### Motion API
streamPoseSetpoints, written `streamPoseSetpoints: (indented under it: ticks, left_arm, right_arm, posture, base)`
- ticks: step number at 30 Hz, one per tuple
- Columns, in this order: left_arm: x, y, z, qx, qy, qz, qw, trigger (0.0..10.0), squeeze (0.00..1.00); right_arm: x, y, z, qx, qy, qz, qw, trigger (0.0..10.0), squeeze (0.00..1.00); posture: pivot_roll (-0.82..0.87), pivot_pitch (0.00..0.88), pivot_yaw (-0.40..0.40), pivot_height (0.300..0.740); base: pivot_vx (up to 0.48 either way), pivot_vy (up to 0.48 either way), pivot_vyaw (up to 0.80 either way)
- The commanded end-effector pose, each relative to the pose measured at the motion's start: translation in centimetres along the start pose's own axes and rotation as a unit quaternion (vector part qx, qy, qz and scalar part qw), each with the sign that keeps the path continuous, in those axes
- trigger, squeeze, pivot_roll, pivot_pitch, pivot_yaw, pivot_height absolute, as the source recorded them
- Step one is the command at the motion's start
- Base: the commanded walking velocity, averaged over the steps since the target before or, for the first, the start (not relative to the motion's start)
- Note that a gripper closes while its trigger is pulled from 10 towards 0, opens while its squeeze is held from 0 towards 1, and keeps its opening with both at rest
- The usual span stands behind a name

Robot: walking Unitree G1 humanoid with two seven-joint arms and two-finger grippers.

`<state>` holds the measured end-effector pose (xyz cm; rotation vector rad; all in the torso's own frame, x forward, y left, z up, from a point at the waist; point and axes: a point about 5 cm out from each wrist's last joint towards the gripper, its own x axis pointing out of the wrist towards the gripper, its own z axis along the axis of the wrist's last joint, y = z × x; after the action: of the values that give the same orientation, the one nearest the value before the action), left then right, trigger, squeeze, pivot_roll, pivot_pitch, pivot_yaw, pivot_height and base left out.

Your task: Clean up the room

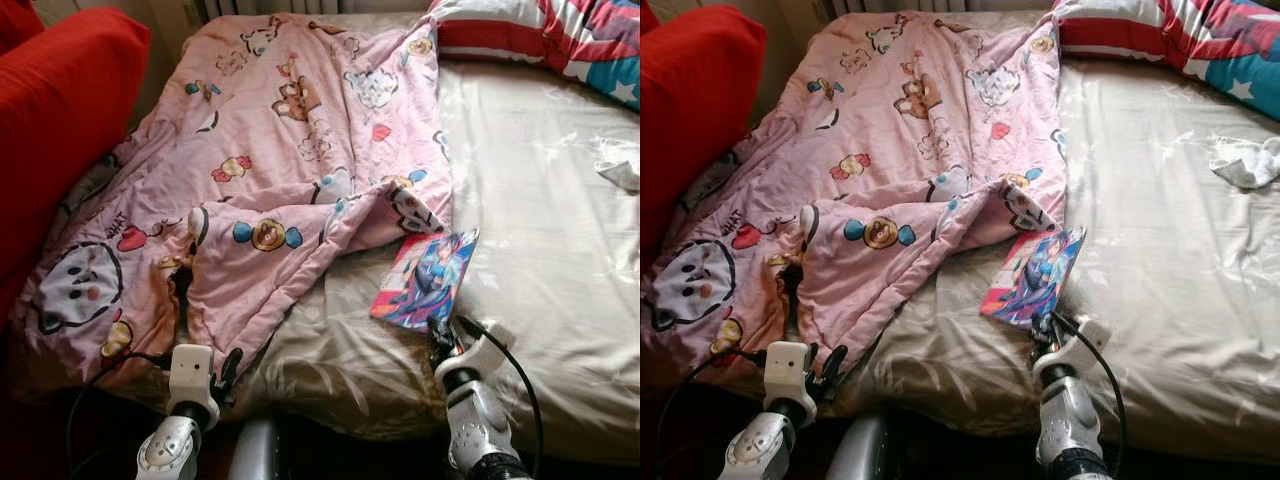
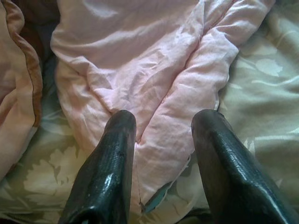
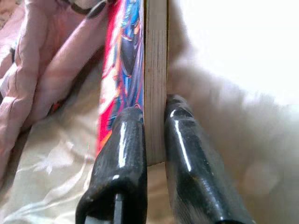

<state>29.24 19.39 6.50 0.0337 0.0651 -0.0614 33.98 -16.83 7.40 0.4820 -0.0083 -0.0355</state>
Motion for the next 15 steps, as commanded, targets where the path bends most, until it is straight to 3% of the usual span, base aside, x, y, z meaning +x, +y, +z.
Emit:
streamPoseSetpoints:
  ticks: [1,2,7,15]
  left_arm:
    - [-0.5,0.4,-1.0,-0.001,0.017,0.013,1.0,10.0,0.0]
    - [-0.4,0.3,-1.0,-0.004,0.016,0.015,1.0,10.0,0.0]
    - [0.0,0.0,-1.1,-0.032,0.012,0.026,0.999,10.0,0.0]
    - [0.8,-0.7,-0.9,-0.041,0.006,0.025,0.999,10.0,0.0]
  right_arm:
    - [-0.3,0.2,0.7,-0.051,-0.025,0.004,0.998,7.7,0.0]
    - [-0.4,0.3,0.8,-0.079,-0.028,0.012,0.996,10.0,0.0]
    - [-2.2,0.0,1.1,-0.139,-0.048,0.027,0.989,10.0,0.0]
    - [-2.7,-0.5,1.2,-0.16,-0.048,-0.008,0.986,10.0,0.0]
  posture:
    - [0.04,0.208,0.045,0.586]
    - [0.04,0.207,0.044,0.586]
    - [0.0,0.197,0.02,0.586]
    - [-0.01,0.154,0.014,0.591]
  base:
    - [0.0,0.0,0.0]
    - [0.0,0.0,0.0]
    - [0.0,0.0,0.0]
    - [0.0,0.0,0.0]
